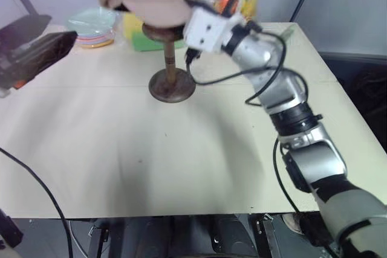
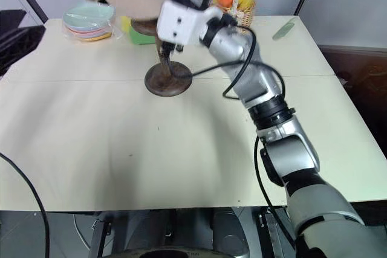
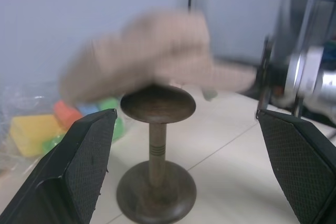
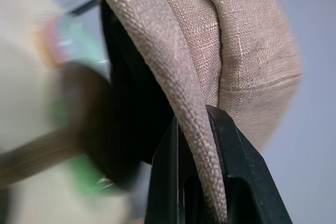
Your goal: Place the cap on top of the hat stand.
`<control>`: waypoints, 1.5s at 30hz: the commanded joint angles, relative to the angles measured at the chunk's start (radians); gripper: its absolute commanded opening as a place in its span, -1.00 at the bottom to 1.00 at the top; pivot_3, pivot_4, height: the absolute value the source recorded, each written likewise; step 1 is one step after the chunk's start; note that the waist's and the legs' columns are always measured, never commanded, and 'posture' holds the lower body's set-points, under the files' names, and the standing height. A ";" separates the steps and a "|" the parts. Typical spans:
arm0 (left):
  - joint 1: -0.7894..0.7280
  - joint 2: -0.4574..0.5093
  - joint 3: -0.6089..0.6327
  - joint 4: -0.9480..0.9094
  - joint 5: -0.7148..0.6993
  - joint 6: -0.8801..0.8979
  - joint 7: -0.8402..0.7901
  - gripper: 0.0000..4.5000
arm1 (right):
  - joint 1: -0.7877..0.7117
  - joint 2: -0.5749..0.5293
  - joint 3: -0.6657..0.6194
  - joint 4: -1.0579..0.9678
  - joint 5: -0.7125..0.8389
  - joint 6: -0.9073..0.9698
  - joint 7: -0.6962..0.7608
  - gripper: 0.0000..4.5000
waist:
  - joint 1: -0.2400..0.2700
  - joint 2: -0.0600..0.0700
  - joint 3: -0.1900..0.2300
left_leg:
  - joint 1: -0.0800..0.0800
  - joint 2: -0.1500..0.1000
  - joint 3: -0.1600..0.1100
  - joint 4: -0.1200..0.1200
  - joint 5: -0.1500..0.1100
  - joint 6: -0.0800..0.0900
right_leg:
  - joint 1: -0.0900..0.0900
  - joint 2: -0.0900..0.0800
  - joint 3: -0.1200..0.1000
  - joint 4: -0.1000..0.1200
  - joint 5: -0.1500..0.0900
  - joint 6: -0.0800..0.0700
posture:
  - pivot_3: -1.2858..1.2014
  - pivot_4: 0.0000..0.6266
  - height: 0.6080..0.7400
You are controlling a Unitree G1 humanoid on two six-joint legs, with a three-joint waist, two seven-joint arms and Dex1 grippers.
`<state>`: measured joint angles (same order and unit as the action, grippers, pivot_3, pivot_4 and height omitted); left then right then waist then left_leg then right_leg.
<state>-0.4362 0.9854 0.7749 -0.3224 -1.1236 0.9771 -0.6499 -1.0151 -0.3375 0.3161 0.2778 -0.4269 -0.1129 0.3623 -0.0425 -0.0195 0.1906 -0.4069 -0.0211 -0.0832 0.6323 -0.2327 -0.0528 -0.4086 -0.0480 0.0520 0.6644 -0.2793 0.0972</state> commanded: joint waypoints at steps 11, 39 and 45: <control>-0.017 0.060 -0.046 -0.002 -0.043 -0.038 0.001 1.00 | 0.096 0.061 0.112 0.036 -0.114 -0.026 -0.035 -0.97 | -0.024 0.000 0.000 | 0.000 0.000 0.000 -0.001 0.000 -0.001 | -0.001 0.002 0.000 0.001 0.000 0.000 | 0.03 -0.52 1.00; -0.067 -0.098 -1.031 -0.099 1.229 -0.734 0.132 1.00 | 0.267 -0.554 -0.603 -0.717 1.036 1.258 0.763 0.99 | 0.004 0.002 0.002 | 0.000 0.000 0.003 -0.001 0.000 0.000 | 0.002 0.002 -0.001 -0.001 0.000 0.000 | 0.03 -0.52 1.00; -0.152 -0.212 -1.212 0.068 1.604 -0.859 0.216 1.00 | 0.121 -0.601 -0.662 -0.675 1.221 1.424 0.707 0.99 | 0.003 0.002 0.002 | 0.000 -0.001 0.004 0.000 -0.001 0.001 | 0.002 0.002 -0.001 -0.002 0.000 0.000 | 0.03 -0.52 1.00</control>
<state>-0.5603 0.7808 -0.4262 -0.2715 0.3976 0.1534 -0.4600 -0.8563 -0.9249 -0.3057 -0.3984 0.7421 1.2856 1.0882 -0.0397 -0.0173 0.1922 -0.4071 -0.0220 -0.0788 0.6320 -0.2334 -0.0514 -0.4072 -0.0462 0.0511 0.6628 -0.2794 0.0970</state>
